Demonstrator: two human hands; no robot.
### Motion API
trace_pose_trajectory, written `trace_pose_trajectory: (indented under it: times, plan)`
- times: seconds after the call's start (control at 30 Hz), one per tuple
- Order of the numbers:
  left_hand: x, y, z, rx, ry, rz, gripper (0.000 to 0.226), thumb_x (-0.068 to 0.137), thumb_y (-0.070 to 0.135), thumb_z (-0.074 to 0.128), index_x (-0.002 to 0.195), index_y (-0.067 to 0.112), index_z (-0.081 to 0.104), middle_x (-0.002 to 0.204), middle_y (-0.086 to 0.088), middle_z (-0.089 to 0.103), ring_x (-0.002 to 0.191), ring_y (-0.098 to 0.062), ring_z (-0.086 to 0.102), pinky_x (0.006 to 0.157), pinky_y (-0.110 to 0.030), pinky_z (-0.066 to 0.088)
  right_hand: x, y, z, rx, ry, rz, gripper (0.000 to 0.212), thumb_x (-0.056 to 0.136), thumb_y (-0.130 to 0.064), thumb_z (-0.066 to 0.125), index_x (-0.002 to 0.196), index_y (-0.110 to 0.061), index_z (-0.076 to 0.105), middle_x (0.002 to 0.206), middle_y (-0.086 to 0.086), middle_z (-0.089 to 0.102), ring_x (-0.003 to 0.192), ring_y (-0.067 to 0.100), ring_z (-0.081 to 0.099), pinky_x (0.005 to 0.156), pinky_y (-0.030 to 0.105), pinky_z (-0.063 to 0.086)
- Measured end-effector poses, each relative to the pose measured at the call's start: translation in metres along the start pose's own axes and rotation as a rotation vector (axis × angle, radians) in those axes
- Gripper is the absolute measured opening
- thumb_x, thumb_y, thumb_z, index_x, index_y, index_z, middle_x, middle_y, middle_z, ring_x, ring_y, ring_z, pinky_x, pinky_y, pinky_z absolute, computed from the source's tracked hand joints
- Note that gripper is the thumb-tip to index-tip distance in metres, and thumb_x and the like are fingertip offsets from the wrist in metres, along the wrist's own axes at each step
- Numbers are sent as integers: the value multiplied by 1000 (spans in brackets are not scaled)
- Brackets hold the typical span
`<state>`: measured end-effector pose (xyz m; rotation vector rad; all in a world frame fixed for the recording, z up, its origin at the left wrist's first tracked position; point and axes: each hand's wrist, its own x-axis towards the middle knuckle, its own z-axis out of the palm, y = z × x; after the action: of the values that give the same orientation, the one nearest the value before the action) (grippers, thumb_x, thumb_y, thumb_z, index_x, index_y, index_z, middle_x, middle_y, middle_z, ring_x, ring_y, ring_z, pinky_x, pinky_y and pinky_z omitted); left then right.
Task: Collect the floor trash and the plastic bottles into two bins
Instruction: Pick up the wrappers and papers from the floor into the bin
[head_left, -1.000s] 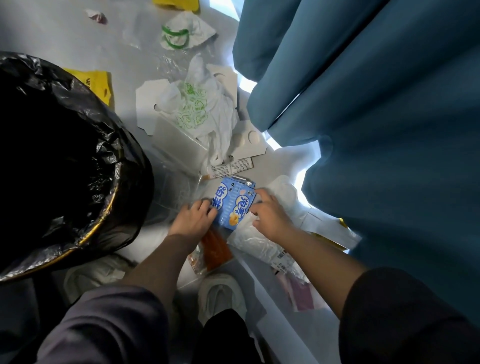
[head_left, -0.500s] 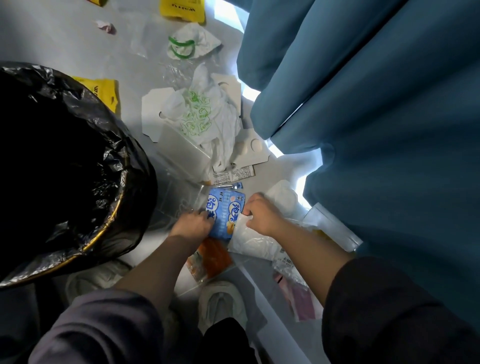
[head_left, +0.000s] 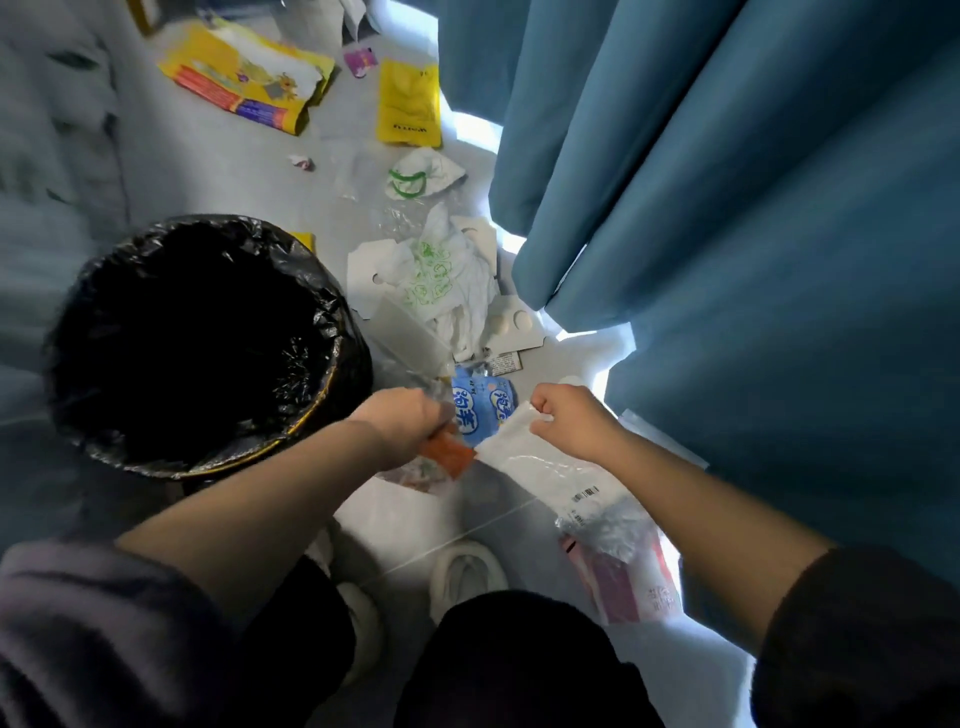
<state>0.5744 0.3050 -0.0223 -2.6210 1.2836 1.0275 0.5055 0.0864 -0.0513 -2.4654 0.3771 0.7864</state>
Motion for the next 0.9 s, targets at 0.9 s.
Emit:
trace_pose_trajectory:
  times: [0.9]
  plan:
    - [-172, -169, -96, -305, 520, -567, 13, 77, 13, 60, 72, 22, 53, 80, -1, 61, 79, -24, 57, 69, -35, 50, 3, -294, -51, 628, 410, -268, 15, 80, -12, 61, 88, -8, 49, 78, 2, 50, 67, 15, 44, 54, 24, 35]
